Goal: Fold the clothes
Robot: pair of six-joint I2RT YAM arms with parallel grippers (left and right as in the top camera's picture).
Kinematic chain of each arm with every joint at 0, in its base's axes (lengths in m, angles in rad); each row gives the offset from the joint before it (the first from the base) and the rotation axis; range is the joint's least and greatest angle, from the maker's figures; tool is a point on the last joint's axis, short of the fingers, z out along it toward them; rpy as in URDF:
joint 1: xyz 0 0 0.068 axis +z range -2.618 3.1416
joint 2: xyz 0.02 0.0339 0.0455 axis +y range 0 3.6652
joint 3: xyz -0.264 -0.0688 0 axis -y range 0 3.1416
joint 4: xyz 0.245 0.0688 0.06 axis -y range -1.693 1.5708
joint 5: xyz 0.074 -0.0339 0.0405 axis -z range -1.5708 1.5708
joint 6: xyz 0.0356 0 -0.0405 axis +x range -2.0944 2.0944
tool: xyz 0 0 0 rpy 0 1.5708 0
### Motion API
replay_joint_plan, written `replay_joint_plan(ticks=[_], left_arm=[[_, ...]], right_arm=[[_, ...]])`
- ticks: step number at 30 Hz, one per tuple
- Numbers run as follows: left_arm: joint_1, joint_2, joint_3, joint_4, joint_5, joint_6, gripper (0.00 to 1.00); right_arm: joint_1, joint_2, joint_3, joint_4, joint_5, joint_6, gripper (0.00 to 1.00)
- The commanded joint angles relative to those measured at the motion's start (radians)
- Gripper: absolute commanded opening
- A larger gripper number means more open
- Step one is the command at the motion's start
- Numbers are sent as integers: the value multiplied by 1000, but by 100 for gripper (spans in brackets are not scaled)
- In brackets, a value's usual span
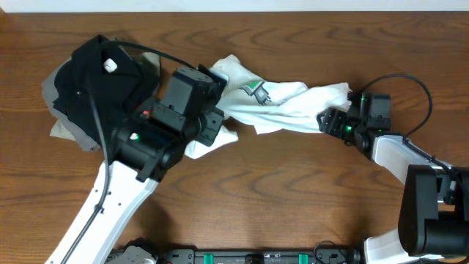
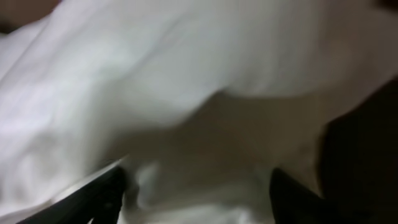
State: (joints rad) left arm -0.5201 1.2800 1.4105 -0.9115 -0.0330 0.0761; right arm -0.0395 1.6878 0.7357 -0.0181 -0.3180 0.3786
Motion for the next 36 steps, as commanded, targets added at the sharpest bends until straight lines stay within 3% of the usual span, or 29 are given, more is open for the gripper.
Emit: replay_joint_plan(ticks=[1,3,4,8,10,12,23,36], left_arm=[[-3,-26,69,3,-5,-15,6],[-3,-26,83,8,-5,-15,6],[-3,-26,90,12,-5,-15,6],[-3,-26,106,35,-5,-15,6],[-3,-26,117,43,-5,-14,6],[-3,-26,128,46,-6,-14,6],[-3,-27,158,45,-51,-14,5],[-2,-23,170,-12,-193,-6,6]], right_arm=[[21,1,-10,6,-12,34,77],[31,1,-10,4,-34,36,78],[36,1,-10,3,-48,36,73],[56,1,-10,-3,-52,36,43],[56,1,-10,2,-52,36,16],[55,1,-10,17,-52,36,3],[-17,1,-9,105,-139,31,1],[-167,-17,24,294,-786,-87,1]])
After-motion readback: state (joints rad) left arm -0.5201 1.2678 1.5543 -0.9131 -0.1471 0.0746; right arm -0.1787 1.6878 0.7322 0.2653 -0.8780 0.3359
